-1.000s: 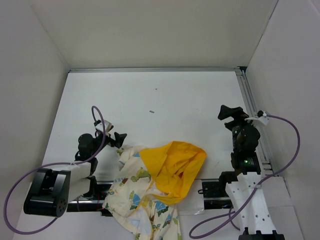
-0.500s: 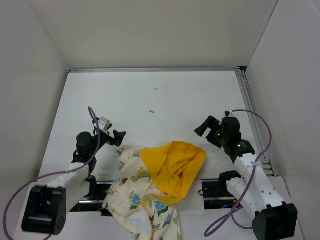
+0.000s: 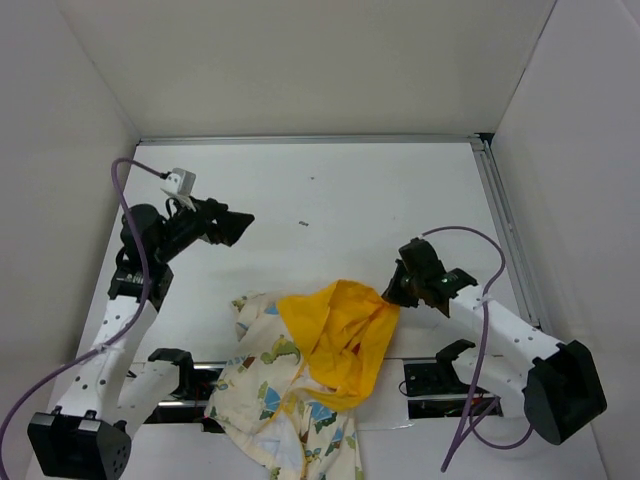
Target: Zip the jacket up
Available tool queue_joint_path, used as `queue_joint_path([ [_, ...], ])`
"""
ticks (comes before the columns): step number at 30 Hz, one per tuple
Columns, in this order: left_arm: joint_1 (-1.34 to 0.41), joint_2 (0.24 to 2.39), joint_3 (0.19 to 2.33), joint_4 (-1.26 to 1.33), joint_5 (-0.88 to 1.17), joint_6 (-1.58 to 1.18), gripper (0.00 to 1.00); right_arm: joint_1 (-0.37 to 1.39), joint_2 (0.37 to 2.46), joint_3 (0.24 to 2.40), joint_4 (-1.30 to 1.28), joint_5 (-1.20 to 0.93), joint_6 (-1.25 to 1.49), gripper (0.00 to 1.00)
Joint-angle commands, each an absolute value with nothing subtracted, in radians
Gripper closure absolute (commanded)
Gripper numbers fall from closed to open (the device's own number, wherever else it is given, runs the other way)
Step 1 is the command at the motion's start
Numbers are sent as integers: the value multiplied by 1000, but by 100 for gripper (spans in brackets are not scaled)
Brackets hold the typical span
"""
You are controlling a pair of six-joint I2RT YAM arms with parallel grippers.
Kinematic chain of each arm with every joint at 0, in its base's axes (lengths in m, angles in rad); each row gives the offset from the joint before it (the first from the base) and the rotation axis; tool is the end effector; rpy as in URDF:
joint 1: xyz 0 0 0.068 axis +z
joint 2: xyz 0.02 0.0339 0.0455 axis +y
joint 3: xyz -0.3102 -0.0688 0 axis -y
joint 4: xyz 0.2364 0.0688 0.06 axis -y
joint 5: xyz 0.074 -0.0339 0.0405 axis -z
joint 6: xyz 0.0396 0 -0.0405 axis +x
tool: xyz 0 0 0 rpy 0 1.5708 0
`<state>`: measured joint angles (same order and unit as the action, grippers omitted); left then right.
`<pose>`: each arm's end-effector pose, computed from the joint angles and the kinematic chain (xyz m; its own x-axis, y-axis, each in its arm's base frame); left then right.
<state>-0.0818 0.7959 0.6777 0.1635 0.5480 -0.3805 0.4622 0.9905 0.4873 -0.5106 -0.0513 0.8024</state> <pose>0.1503 -0.0330 0.3717 -0.1766 -0.3036 -0.9363 0.5631 0.7490 -0.3491 0.1298 0.0669 0.2151 -0.8657 0.3710 -0.3361 0.2199 0.8850 0.4104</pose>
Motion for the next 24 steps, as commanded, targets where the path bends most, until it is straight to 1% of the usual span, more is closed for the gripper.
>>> queue_joint_path([
  [1,-83,857,827,-132,499,-544,1,491,967,650,-407,-15,754,100],
  [2,-84,864,856,-152,509,-555,1,497,959,722,-417,-17,724,100],
  [6,-84,859,842,-117,600,-555,1,577,893,819,-494,99,628,100],
  [9,-83,844,816,-153,526,-661,1,653,871,853,-499,187,586,100],
  [11,-83,844,805,-181,471,-699,1,658,902,931,-483,236,572,100],
  [13,-81,850,808,-158,529,-642,1,654,948,1055,-446,311,554,100],
  [14,-83,853,813,-147,572,-620,1,649,977,1105,-434,333,542,100],
  [15,-81,862,828,-147,612,-623,1,640,1052,1218,-410,347,505,100],
  [18,-81,890,845,-163,575,-655,1,580,1218,1414,-382,330,428,100],
  [19,-81,900,851,-181,563,-655,1,536,1268,1563,-396,287,417,100],
  [20,-83,928,860,-195,551,-658,1,522,1372,1642,-444,276,391,100],
  [21,-81,942,880,-207,546,-654,1,503,1421,1802,-475,269,385,100],
  [22,-81,960,894,-228,546,-646,1,473,1521,1877,-507,244,374,100],
  [24,-78,1015,934,-253,543,-632,1,447,1607,2013,-593,159,354,100],
])
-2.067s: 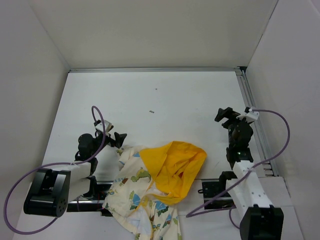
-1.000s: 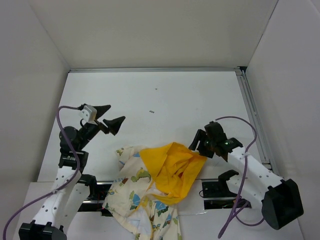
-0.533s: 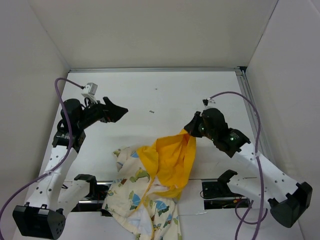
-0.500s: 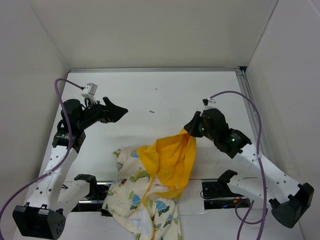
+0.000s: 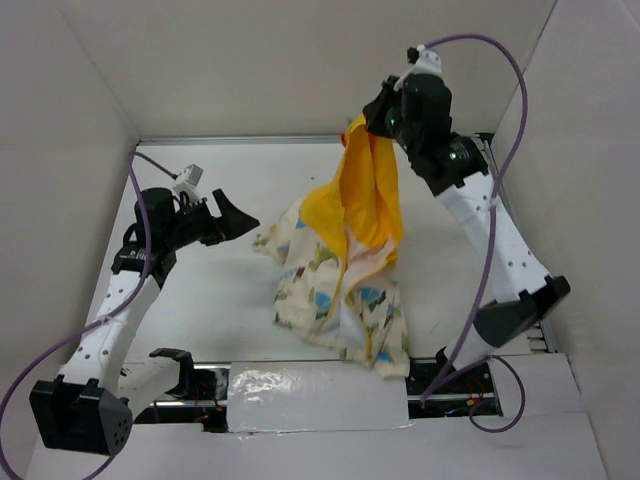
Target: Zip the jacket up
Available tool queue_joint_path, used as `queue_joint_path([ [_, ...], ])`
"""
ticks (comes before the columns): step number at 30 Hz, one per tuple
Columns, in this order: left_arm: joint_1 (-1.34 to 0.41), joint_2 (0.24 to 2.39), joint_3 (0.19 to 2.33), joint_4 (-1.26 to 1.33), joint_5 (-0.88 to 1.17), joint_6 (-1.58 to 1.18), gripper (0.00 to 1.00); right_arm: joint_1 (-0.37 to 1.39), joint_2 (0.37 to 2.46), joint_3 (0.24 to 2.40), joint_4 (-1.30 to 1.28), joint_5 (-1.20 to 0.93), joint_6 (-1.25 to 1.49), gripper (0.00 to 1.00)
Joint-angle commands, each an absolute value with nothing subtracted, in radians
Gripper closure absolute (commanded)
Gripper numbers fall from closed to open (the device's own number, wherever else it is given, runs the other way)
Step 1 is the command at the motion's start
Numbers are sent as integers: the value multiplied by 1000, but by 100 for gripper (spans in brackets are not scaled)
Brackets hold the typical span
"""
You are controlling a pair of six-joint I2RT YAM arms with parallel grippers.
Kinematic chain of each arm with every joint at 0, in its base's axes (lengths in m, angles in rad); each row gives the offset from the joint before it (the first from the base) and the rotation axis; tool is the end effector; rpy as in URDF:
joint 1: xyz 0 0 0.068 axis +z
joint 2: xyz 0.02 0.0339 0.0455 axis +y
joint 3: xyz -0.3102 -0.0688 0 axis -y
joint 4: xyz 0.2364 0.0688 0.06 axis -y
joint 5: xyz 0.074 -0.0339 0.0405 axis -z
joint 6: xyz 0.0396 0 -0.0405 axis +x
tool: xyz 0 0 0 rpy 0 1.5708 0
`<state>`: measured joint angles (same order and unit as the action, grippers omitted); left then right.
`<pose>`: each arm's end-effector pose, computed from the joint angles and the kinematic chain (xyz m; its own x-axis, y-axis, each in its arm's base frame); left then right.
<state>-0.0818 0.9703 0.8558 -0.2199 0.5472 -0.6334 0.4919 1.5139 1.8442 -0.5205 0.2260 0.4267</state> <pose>0.1860 -0.0359 0.3666 -0.5949 -0.4584 -0.6603 0.2574 0.6695 -0.6967 0.2837 0.1419 0.5353 -0.2619 0.3172 -0.9115 -0.1735 0.9136 0.3678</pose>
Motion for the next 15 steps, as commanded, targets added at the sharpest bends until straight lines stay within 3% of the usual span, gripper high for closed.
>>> queue_joint_path([
  [1,-78,1035,946,-267,545,-623,1,427,1656,2026,-613,91,338,98],
  [3,-77,1092,969,-273,554,-612,1,428,1664,1955,-606,5,327,52],
  [4,-77,1112,971,-267,595,-598,1,434,1640,1909,-583,5,325,39],
  [5,-77,1147,969,-244,613,-591,1,448,1620,1820,-528,61,324,9],
  [6,-78,1164,965,-226,649,-586,1,449,1602,1783,-505,87,319,0],
  [9,-89,1268,969,-158,803,-519,1,434,1487,1685,-469,162,368,0],
  [15,-202,1445,1095,-242,717,-469,1,302,1239,1343,-462,40,540,0],
])
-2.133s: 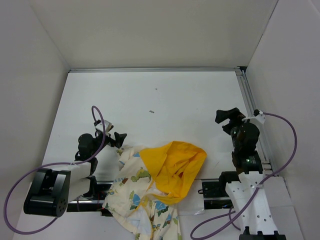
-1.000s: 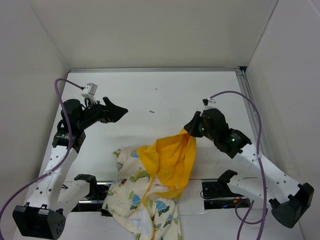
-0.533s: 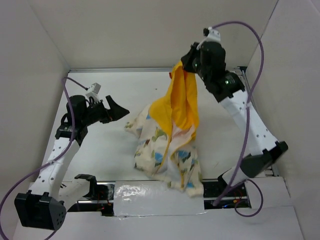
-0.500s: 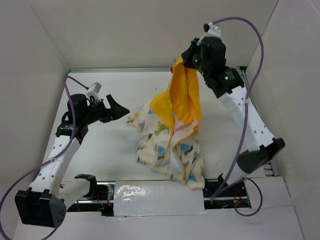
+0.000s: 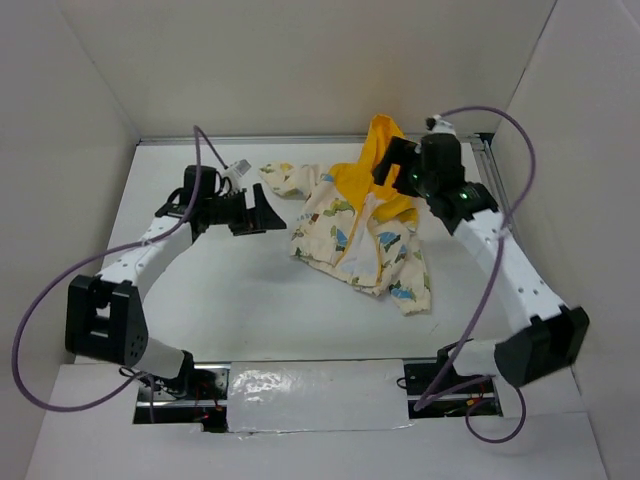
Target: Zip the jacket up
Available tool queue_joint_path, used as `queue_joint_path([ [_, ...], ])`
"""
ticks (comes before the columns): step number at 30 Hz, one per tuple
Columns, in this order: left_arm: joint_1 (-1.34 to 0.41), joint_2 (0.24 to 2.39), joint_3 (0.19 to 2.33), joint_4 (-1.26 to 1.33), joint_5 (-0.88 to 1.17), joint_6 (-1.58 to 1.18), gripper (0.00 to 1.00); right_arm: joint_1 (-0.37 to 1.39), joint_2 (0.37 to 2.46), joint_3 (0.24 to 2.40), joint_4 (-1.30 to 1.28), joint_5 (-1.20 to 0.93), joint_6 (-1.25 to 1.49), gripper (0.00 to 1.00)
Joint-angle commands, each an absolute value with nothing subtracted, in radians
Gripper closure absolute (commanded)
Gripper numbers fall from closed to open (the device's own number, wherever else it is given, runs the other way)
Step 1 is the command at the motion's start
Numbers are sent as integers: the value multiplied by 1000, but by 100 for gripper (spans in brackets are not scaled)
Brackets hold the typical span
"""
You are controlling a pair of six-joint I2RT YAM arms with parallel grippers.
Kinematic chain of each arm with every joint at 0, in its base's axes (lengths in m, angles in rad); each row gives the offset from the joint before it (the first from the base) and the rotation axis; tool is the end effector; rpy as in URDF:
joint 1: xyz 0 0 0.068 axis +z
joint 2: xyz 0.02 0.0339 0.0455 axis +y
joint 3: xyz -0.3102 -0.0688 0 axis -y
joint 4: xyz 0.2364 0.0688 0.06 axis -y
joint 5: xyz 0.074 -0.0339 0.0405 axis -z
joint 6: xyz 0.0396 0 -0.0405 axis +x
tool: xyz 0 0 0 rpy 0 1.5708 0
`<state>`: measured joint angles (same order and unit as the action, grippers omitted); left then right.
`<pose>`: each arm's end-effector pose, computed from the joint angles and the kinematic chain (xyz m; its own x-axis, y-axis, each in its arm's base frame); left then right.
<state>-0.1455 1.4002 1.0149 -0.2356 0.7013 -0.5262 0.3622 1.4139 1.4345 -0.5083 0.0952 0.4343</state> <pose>0.2869 -0.0679 0.3253 -0.8142 -0.2685 -0.5148 0.2557 0.6302 -0.7331 0.2883 0.1052 0.4316 -0.5129 0.2536 -0.8201 -0.0644 0.9413 0.3313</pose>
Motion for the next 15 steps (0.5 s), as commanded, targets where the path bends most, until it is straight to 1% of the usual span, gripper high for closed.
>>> queue_joint_path([
  [1,-225,1501,1139,-255,695,-454,1,289,1206,1233,-454,25,563,0],
  [4,-314,1613,1250,-333,622,-417,1,262,1091,1045,-462,18,623,0],
  [6,-386,1699,1302,-373,571,-390,1,249,1011,981,-491,70,653,0],
  [8,-431,1758,1371,-399,523,-373,1,235,965,888,-515,90,658,0],
  [9,-467,1825,1397,-437,503,-377,1,216,927,864,-526,84,663,0],
  [10,-485,1857,1461,-463,483,-377,1,207,913,824,-529,74,667,0],
  [13,-543,1977,1592,-552,401,-376,9,180,888,767,-548,40,673,0],
  [15,-575,2049,1664,-586,359,-362,10,170,888,740,-545,31,676,0],
])
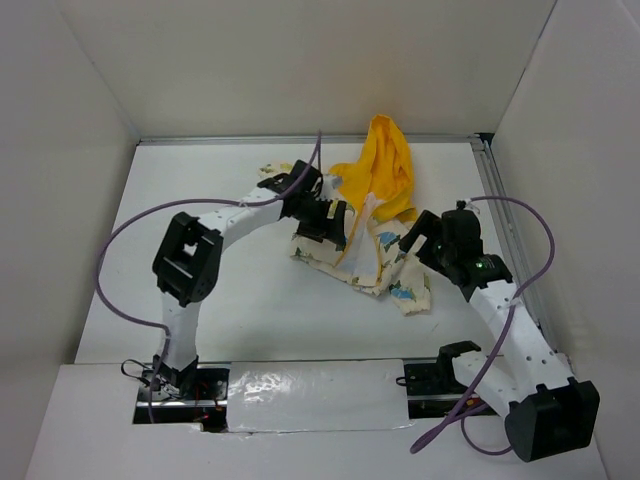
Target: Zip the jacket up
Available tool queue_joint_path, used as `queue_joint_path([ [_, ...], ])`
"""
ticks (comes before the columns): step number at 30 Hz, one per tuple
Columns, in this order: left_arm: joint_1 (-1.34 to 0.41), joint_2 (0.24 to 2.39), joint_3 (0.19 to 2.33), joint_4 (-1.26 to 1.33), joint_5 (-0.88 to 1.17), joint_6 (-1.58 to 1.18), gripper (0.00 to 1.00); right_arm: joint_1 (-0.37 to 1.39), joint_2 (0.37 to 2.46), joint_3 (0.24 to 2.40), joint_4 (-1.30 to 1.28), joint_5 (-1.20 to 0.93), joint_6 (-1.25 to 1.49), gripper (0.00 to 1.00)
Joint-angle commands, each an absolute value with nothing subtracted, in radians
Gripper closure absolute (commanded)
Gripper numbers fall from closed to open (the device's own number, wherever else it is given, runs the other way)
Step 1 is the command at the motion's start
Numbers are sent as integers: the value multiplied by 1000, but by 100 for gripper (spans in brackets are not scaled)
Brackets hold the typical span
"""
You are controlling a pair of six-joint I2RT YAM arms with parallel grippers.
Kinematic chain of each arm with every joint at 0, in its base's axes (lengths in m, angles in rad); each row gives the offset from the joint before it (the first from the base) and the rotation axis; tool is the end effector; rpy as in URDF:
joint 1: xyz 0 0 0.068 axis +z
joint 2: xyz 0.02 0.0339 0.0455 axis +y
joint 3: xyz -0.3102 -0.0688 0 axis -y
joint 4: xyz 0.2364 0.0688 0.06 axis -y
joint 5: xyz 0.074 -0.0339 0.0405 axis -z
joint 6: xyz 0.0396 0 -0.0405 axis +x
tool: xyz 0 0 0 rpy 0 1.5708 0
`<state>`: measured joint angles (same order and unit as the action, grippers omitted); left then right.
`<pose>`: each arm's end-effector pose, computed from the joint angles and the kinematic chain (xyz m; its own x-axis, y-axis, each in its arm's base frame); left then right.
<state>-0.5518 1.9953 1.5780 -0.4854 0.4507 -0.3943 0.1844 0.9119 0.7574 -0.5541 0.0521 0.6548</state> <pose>0.3794 -0.2538 0.2691 -0.8868 0.1398 -0.4406 0.3910 0.7352 -0.5537 0.1568 0.0271 0.3078 -0.5953 0.5076 -0.6229 0.2752 0.8571 0.4355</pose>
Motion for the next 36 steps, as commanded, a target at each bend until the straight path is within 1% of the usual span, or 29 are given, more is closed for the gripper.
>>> queue_joint_path([
  [1,-595,2069,1687,-597,339,-361,11,167,890,732,-543,28,678,0],
  [2,-606,2107,1721,-604,300,-357,13,166,888,726,-543,23,680,0],
  [6,-638,2177,1770,-660,218,-371,14,156,881,707,-548,14,683,0],
  [9,-644,2209,1784,-687,172,-394,20,150,856,692,-548,17,687,0],
  [12,-649,2217,1786,-680,140,-402,32,144,839,675,-537,6,683,0],
  [14,-658,2229,1804,-692,135,-408,36,137,841,676,-538,5,675,0],
  [15,-661,2236,1819,-709,127,-420,50,135,845,675,-538,5,667,0],
  [17,-664,2243,1842,-735,133,-439,71,135,854,675,-528,-31,661,0],
  [18,-664,2238,1844,-736,146,-445,90,137,867,673,-519,-50,643,0],
  [19,-664,2220,1838,-741,147,-446,98,143,877,673,-503,-86,638,1],
  [20,-664,2206,1835,-742,150,-449,100,150,885,675,-494,-104,624,2],
  [23,-664,2134,1801,-721,158,-449,100,207,969,712,-474,-121,591,5],
  [25,-663,2068,1783,-716,179,-453,100,250,1014,764,-476,-101,588,5],
  [29,-660,1964,1732,-684,241,-448,100,353,1168,834,-453,-20,584,6],
  [31,-650,1916,1701,-678,276,-451,100,359,1227,862,-437,-6,595,8],
  [34,-634,1884,1663,-658,328,-460,100,367,1343,882,-397,-40,607,13],
  [36,-632,1879,1649,-663,333,-468,100,374,1383,893,-365,-86,614,19],
])
